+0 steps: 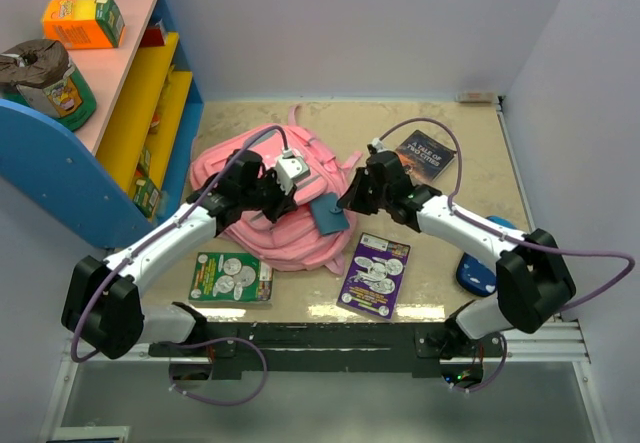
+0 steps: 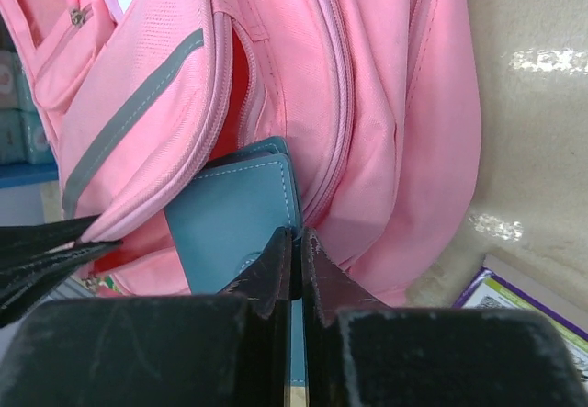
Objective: Pack the student bag
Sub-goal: Place the personal item in the student bag.
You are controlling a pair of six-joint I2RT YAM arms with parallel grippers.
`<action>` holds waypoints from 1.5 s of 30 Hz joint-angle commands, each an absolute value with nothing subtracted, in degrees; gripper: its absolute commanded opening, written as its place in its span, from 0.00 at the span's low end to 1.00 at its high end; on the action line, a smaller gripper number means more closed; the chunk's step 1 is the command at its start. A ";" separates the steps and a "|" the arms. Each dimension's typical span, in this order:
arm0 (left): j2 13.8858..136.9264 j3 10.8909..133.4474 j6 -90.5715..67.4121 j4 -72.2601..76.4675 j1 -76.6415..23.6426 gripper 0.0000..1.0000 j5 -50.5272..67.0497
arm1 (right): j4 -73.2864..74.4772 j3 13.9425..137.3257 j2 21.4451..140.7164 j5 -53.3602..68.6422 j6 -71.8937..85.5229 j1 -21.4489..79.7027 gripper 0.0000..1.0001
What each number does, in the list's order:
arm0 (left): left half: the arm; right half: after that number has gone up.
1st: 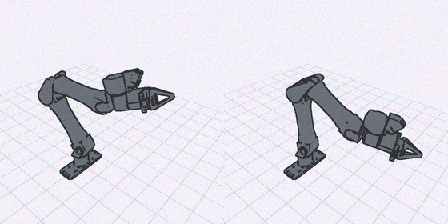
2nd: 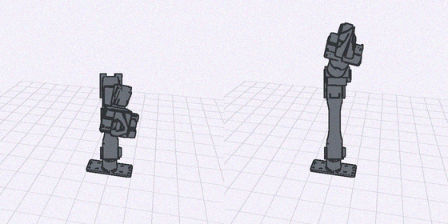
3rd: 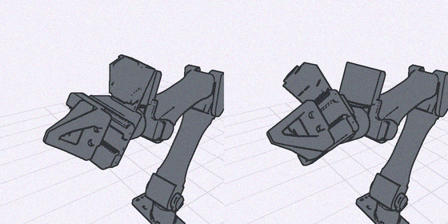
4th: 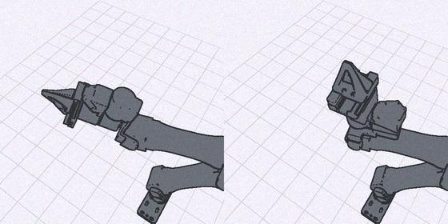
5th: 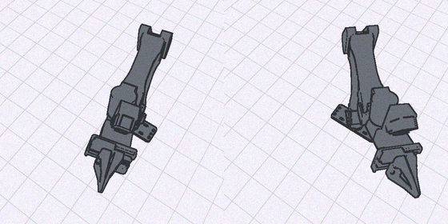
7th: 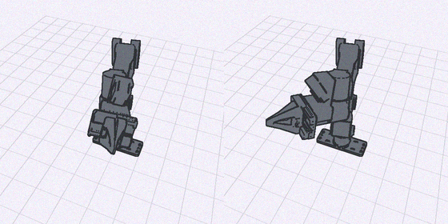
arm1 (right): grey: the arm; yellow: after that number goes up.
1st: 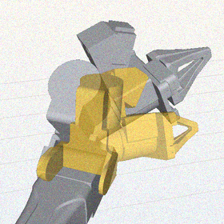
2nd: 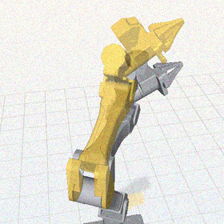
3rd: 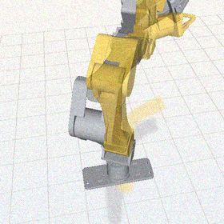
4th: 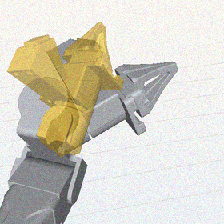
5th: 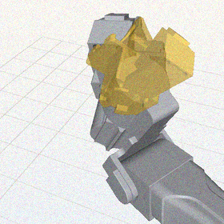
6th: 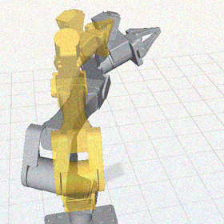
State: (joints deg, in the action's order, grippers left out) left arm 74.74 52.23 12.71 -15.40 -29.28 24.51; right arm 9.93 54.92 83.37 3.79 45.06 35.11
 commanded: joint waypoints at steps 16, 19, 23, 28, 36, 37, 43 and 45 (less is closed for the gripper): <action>72.25 56.25 9.67 -11.96 -29.62 0.00 36.91 | -9.21 57.22 84.38 -16.69 65.91 45.17 0.00; 71.81 55.72 9.23 -11.69 -29.71 0.00 37.70 | -12.03 56.34 83.76 -19.33 66.97 46.40 0.00; 71.81 55.90 8.88 -11.86 -29.62 0.00 38.32 | -14.93 55.37 84.55 -20.21 68.90 46.58 0.00; 71.28 55.90 9.05 -11.78 -29.62 0.00 38.50 | -16.35 55.19 85.52 -22.67 69.79 47.64 0.00; 71.28 54.67 9.93 -11.87 -29.62 0.00 37.97 | -18.71 55.64 85.87 -26.37 66.97 47.55 0.31; 71.37 54.58 10.02 -11.87 -29.62 0.00 37.88 | -19.16 55.55 85.70 -25.76 65.84 47.64 0.46; 71.37 53.79 9.93 -11.60 -29.62 0.00 37.00 | -20.39 54.15 82.54 -18.02 59.77 47.64 0.56; 71.28 53.70 10.11 -11.51 -29.62 0.00 36.56 | -21.00 51.95 80.43 -16.79 56.89 47.55 0.47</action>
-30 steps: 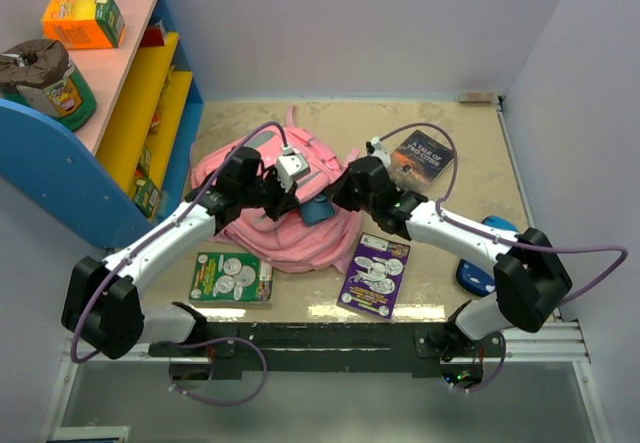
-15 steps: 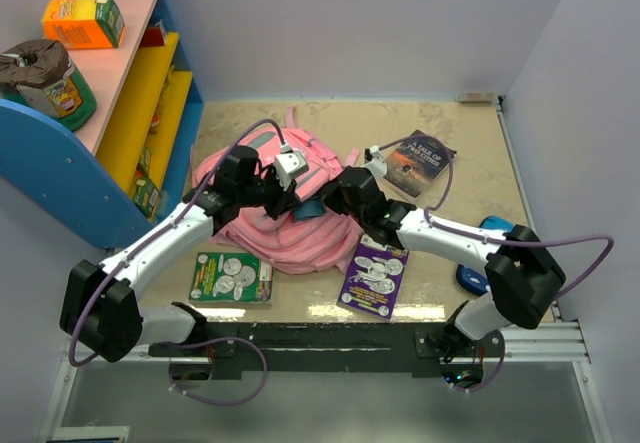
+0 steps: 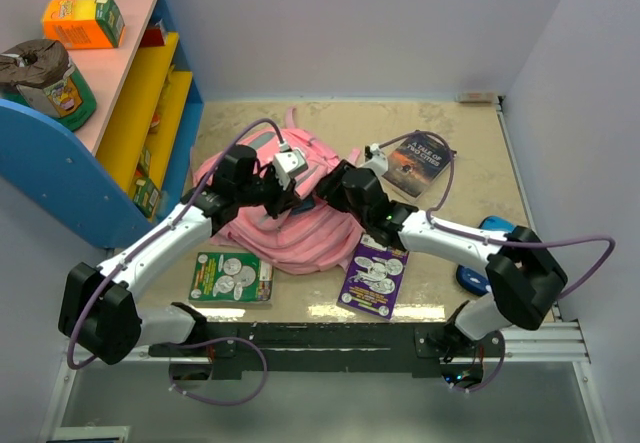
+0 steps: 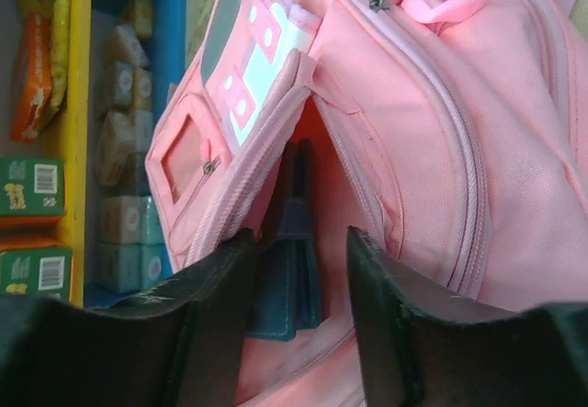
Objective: Pack the student bag
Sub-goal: Place the personal item in the student bag.
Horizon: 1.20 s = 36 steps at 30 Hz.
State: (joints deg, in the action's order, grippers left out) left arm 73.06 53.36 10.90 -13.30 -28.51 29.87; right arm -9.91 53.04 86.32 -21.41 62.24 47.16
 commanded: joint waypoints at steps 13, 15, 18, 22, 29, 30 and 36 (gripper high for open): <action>74.26 55.63 8.62 -10.02 -29.62 0.00 36.30 | -15.57 39.90 64.25 -5.53 42.72 49.82 0.30; 76.54 56.95 8.18 -9.84 -29.62 0.01 36.56 | -13.28 40.25 63.81 -8.87 39.48 54.21 0.40; 79.36 59.85 7.21 -10.28 -29.62 0.02 36.30 | -10.90 41.74 65.21 -14.31 37.36 59.58 0.46; 80.51 61.52 5.72 -9.50 -29.62 0.02 34.11 | -10.99 43.94 68.45 -22.75 35.51 66.08 0.55; 81.30 61.26 3.78 -8.70 -30.23 0.08 33.75 | -6.07 51.50 80.76 -37.25 33.84 73.47 0.60; 81.12 60.91 3.78 -8.79 -30.41 0.09 33.84 | -5.37 52.29 81.82 -38.48 34.19 73.65 0.60; 79.72 59.59 3.78 -8.00 -30.50 0.13 33.75 | -0.89 58.26 88.94 -44.20 34.62 73.74 0.59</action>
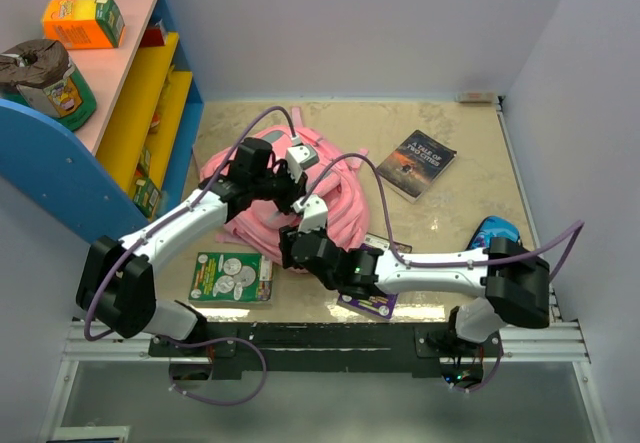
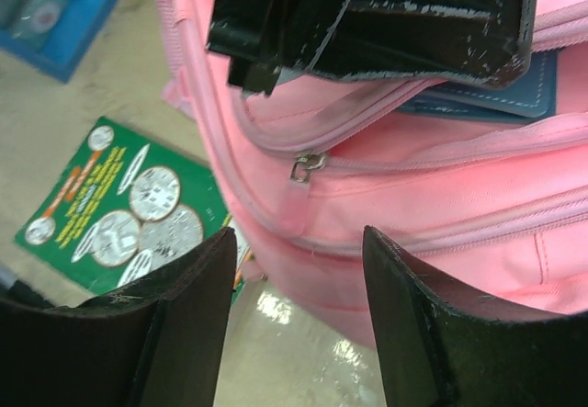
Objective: Pack the student bag
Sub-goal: Place the personal item in the student bag, then zip the student bag at the center of the board.
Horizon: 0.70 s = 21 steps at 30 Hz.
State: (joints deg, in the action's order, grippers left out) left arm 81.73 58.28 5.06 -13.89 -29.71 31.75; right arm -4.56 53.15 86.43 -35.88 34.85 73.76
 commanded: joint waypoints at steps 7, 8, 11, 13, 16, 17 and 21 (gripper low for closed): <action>78.93 58.45 3.43 -7.12 -30.50 0.17 33.92 | 1.23 61.96 92.72 -46.85 34.54 74.35 0.55; 78.93 58.45 3.34 -7.03 -30.50 0.19 33.93 | 1.06 62.14 92.99 -46.76 34.45 74.36 0.54; 78.93 58.54 3.25 -6.94 -30.50 0.28 33.93 | 1.14 62.40 94.04 -46.50 34.54 74.44 0.49; 78.93 58.62 3.16 -6.86 -30.50 0.38 34.27 | 1.06 62.23 94.57 -46.06 34.72 74.53 0.44; 78.66 59.06 3.16 -7.47 -30.50 0.51 34.63 | 0.62 61.96 94.83 -45.53 34.72 74.44 0.39; 78.40 59.24 3.77 -7.91 -30.50 0.59 34.89 | 0.35 61.96 95.18 -45.44 34.72 74.44 0.38; 77.70 62.66 7.29 -12.82 -30.32 0.80 34.28 | 0.26 62.14 95.80 -44.82 34.63 74.79 0.40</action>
State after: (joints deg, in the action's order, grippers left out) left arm 80.12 58.57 4.45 -10.55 -29.78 32.36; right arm 0.84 60.20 95.22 -44.01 34.61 74.65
